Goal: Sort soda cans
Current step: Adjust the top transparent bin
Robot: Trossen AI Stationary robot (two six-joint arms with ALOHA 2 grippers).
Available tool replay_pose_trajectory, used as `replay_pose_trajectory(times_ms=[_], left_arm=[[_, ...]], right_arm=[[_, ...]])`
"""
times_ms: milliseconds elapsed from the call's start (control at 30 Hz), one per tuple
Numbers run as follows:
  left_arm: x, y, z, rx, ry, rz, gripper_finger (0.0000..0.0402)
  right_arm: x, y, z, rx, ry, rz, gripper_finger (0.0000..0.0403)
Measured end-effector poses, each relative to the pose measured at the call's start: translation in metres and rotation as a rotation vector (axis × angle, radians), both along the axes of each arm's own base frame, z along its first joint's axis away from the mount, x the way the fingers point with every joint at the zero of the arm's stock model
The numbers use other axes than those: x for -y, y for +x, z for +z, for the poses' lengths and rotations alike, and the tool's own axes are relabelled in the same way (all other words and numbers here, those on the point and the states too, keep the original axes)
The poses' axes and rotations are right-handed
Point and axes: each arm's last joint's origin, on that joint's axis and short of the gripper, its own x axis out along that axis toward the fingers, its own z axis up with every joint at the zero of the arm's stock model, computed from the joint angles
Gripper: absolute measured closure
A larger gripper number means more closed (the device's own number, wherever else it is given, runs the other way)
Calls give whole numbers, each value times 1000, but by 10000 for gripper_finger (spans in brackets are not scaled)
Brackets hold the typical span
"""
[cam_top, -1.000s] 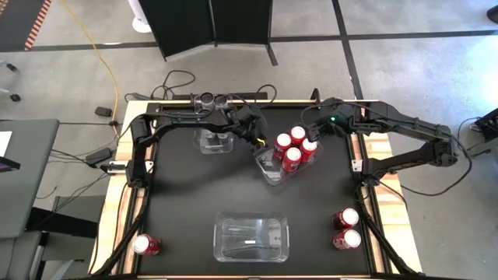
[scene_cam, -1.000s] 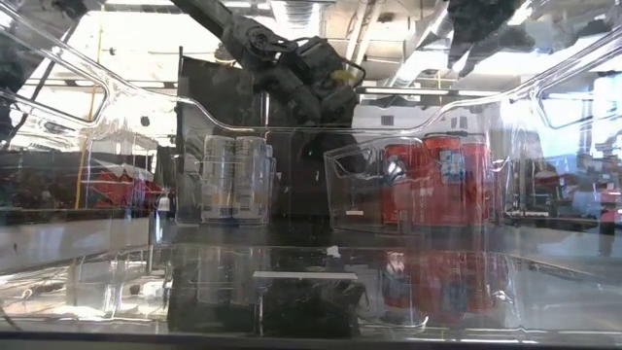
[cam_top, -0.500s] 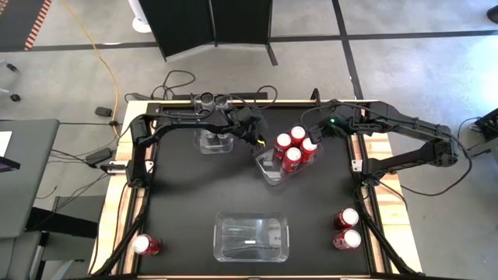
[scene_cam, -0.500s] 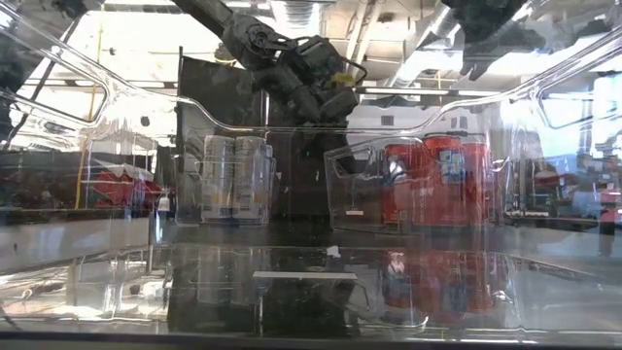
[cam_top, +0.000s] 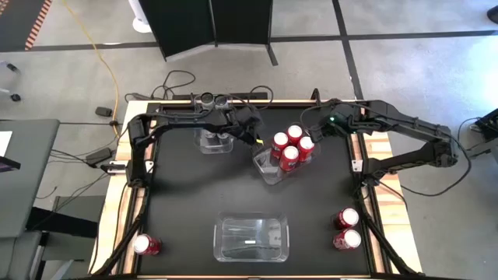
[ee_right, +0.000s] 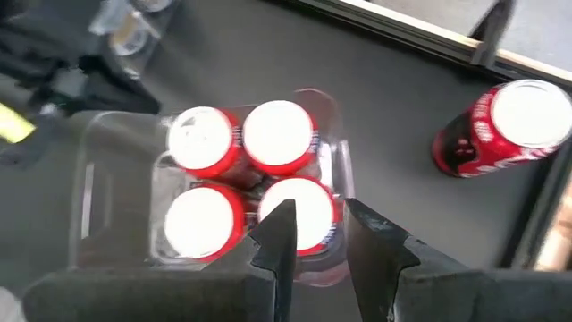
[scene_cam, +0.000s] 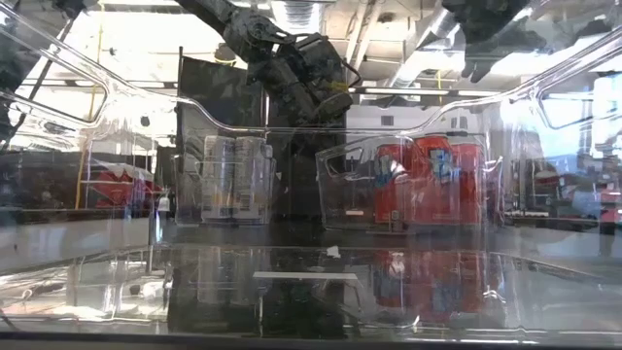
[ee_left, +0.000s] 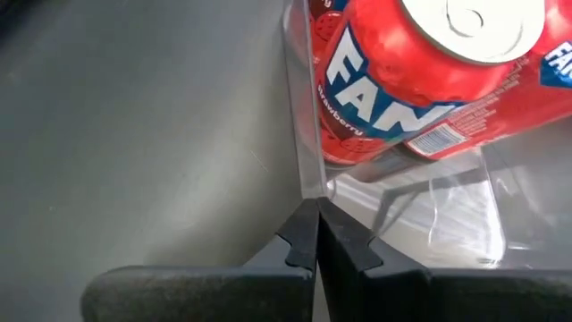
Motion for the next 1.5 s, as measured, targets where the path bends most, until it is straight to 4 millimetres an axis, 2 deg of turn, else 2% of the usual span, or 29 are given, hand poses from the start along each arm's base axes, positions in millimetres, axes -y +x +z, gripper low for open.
replay_pose_trajectory(times_ms=[233, 400, 767, 967, 1200, 1500], left_arm=[[8, -2, 7, -3, -9, 25, 401], [13, -9, 15, -25, 8, 42, 401], [15, -20, 30, -48, 17, 63, 401], [17, -28, 52, 8, 41, 69, 401], [22, -44, 81, 51, 95, 90, 401], [24, -67, 109, 47, 223, 144, 401]], right_arm=[[27, 3, -15, -116, 0, -12, 294], [52, 13, -33, -177, 79, 77, 294], [101, 35, -70, -174, 214, 238, 302], [123, 36, -89, -168, 293, 306, 321], [135, 35, -102, -151, 356, 342, 335], [136, 43, -110, -147, 380, 378, 354]])
